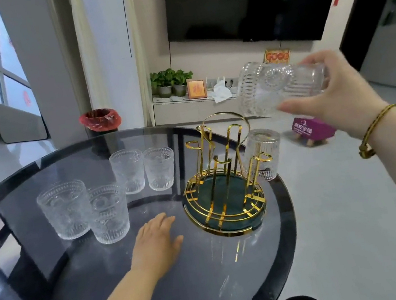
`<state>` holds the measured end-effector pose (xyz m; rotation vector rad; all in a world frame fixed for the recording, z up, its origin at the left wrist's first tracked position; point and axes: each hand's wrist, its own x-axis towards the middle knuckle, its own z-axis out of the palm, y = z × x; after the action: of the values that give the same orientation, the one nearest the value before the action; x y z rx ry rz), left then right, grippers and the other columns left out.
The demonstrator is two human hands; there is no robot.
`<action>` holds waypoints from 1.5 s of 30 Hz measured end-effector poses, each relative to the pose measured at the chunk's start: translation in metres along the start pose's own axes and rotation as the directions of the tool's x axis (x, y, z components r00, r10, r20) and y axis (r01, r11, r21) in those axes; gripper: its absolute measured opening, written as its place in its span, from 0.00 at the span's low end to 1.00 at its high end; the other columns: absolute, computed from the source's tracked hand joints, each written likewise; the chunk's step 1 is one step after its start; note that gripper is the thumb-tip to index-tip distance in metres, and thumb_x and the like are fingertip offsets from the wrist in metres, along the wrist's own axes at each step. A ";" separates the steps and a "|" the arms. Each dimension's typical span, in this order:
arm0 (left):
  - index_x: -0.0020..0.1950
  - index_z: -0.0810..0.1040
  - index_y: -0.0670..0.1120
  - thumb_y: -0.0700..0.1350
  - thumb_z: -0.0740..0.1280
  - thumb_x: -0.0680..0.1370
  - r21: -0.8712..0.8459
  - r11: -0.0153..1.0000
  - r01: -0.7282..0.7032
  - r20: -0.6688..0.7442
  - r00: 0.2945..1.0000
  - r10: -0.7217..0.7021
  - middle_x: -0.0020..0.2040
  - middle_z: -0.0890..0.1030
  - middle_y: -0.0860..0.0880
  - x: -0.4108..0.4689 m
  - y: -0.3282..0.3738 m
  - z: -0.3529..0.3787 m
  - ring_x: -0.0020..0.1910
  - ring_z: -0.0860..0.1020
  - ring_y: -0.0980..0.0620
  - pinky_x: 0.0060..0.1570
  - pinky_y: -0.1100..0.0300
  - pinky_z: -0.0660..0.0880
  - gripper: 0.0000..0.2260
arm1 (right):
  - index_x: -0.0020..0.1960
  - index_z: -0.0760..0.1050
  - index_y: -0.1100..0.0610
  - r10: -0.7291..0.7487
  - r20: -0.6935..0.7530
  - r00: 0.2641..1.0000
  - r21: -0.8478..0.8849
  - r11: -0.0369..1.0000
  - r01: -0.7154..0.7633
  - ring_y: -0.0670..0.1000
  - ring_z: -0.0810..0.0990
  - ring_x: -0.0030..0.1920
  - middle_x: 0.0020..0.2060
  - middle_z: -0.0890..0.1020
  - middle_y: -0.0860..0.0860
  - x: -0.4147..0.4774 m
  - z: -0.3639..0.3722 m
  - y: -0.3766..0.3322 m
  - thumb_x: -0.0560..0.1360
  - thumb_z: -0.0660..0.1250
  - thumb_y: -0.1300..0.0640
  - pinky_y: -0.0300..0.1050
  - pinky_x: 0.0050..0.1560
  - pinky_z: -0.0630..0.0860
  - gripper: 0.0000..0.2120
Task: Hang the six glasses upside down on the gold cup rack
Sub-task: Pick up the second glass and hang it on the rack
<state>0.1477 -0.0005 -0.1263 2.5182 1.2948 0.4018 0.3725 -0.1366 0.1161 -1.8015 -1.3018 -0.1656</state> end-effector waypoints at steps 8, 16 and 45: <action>0.68 0.63 0.50 0.55 0.57 0.77 0.005 1.000 0.003 -0.008 1.000 -0.002 0.72 0.64 0.50 0.005 -0.003 0.006 0.72 0.59 0.51 0.72 0.55 0.54 0.20 | 0.64 0.60 0.55 0.104 0.033 0.994 -0.208 0.974 -0.095 0.57 0.68 0.61 0.63 0.68 0.58 0.060 0.024 0.023 0.63 0.73 0.53 0.46 0.57 0.65 0.35; 0.67 0.65 0.50 0.54 0.58 0.77 -0.025 1.000 0.013 -0.019 1.000 -0.013 0.71 0.65 0.50 0.007 -0.002 0.004 0.71 0.60 0.51 0.72 0.55 0.55 0.20 | 0.66 0.57 0.56 0.160 0.183 0.970 -0.302 0.948 -0.099 0.60 0.67 0.63 0.65 0.66 0.60 0.098 0.057 0.030 0.61 0.74 0.52 0.52 0.61 0.67 0.40; 0.66 0.67 0.52 0.54 0.60 0.76 -0.044 0.999 0.009 -0.052 0.999 -0.011 0.69 0.67 0.53 0.006 -0.002 0.008 0.70 0.62 0.53 0.71 0.56 0.56 0.19 | 0.68 0.58 0.56 0.207 0.539 0.816 -0.431 0.901 0.055 0.58 0.64 0.67 0.68 0.66 0.58 0.100 0.141 0.065 0.64 0.73 0.51 0.50 0.65 0.64 0.39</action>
<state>0.1525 0.0048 -0.1340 2.4801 1.3021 0.4912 0.4182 0.0295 0.0497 -2.4036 -1.7022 0.1757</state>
